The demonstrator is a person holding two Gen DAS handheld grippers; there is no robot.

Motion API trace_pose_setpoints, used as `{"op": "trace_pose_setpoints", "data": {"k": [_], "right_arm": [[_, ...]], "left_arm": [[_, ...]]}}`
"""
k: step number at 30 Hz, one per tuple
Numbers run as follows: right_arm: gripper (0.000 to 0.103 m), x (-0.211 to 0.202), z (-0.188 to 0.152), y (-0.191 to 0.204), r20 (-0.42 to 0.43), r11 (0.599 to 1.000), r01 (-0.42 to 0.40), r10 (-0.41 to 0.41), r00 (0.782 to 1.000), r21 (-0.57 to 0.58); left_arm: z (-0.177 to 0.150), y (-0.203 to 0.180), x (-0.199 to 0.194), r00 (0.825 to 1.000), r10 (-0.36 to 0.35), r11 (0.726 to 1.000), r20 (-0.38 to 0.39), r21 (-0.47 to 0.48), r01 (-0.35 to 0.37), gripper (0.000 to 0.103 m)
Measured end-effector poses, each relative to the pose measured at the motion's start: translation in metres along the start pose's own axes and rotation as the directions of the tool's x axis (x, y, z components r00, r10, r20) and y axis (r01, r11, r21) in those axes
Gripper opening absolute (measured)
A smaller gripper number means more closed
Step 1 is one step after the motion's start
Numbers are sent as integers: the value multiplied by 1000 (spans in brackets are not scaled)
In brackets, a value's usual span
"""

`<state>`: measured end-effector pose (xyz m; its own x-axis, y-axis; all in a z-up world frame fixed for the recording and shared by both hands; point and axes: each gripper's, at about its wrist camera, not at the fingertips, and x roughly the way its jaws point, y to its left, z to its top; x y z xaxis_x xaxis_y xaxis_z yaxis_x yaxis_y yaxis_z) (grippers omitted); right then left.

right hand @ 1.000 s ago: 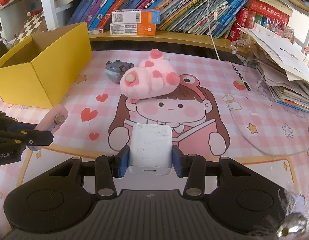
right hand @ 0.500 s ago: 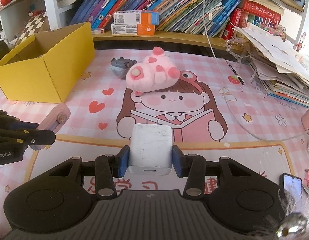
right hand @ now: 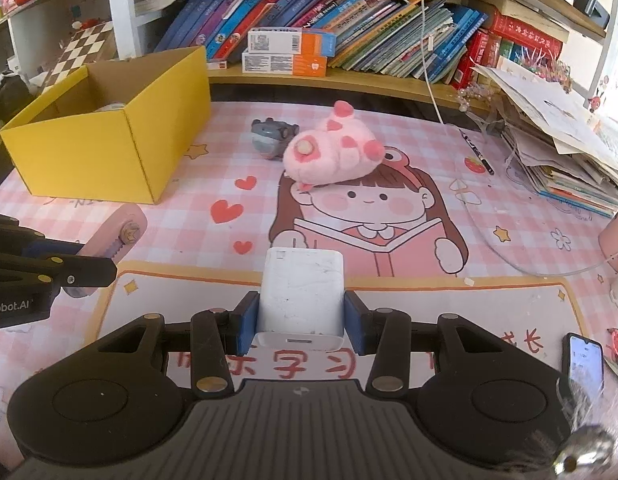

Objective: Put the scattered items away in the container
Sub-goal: 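Lift the lip-balm tube with the left tool while the right tool lifts the charger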

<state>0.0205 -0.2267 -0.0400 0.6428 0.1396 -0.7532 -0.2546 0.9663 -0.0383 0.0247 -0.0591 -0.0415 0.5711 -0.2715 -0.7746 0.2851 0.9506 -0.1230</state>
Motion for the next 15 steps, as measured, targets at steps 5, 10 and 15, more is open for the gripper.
{"op": "trace_pose_setpoints", "data": {"k": [5,10,15], "right_arm": [[42,-4,0,14,6,1000,4,-3,1000,-2],[42,-7,1,27,11,1000,10,-10,1000,3],[42,-10,-1,39,14,1000,18,-18,1000,9]], "left_arm": [[-4,10,-7,1000,-3,1000,8,3,3,13],[-7,21,-14,1000,-6,1000,15,10,6,13],[-10,31,-18,1000,-16,1000,16,19,16,13]]}}
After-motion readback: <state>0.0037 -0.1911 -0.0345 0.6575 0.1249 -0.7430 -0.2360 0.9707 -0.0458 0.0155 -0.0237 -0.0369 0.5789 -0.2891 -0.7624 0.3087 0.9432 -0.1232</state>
